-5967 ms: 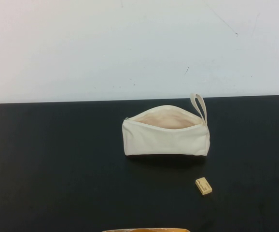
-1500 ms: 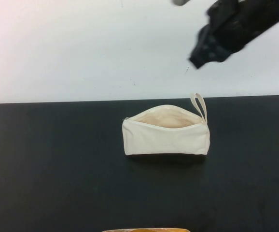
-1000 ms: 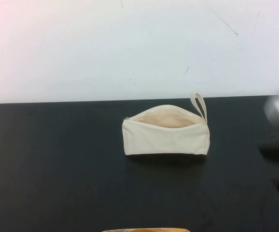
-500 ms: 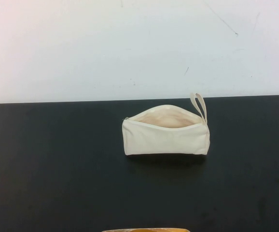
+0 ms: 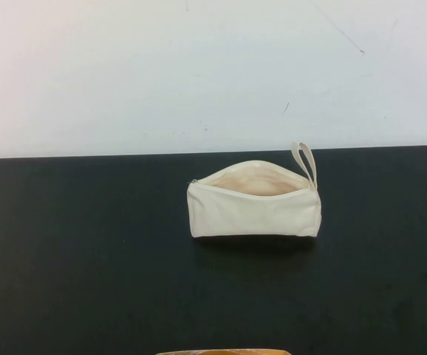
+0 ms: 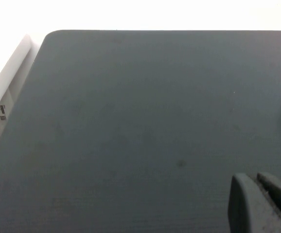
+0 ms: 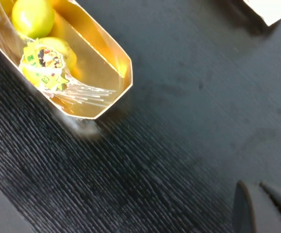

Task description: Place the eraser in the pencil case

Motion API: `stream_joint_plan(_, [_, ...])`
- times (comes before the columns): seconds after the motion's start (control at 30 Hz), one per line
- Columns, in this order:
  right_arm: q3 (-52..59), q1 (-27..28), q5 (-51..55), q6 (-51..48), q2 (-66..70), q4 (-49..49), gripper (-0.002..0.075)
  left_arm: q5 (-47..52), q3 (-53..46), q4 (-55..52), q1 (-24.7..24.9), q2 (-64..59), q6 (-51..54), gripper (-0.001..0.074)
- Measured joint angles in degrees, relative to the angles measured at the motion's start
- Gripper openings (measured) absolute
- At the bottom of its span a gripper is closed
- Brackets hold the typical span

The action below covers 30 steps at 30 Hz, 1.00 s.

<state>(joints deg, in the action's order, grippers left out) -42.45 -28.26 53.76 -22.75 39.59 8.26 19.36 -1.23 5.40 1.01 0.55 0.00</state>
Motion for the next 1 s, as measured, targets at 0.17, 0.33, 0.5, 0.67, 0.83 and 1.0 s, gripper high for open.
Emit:
stream_joint_plan(0.17, [0.0, 0.3, 0.1, 0.0, -1.8, 0.1, 0.0, 0.0, 0.0, 0.0, 0.0, 0.0, 0.0, -0.0003])
stream_joint_plan(0.33, [0.0, 5.1, 0.2, 0.1, -7.8, 1.9, 0.0, 0.0, 0.0, 0.0, 0.0, 0.0, 0.0, -0.0003])
stream_joint_plan(0.5, [0.0, 12.9, 0.6, 0.1, -16.3, 2.0, 0.0, 0.0, 0.0, 0.0, 0.0, 0.0, 0.0, -0.0003])
stream_joint_plan(0.67, [0.0, 20.5, 1.2, 0.1, -24.4, 2.1, 0.0, 0.0, 0.0, 0.0, 0.0, 0.0, 0.0, -0.0003])
stream_joint_plan(0.83, [0.0, 24.3, 1.5, -0.5, -30.3, 2.0, 0.0, 0.0, 0.0, 0.0, 0.0, 0.0, 0.0, -0.0003])
stream_joint_plan(1.0, [0.7, 24.5, -1.2, -3.0, -34.5, 1.2, 0.0, 0.0, 0.0, 0.0, 0.0, 0.0, 0.0, -0.0003])
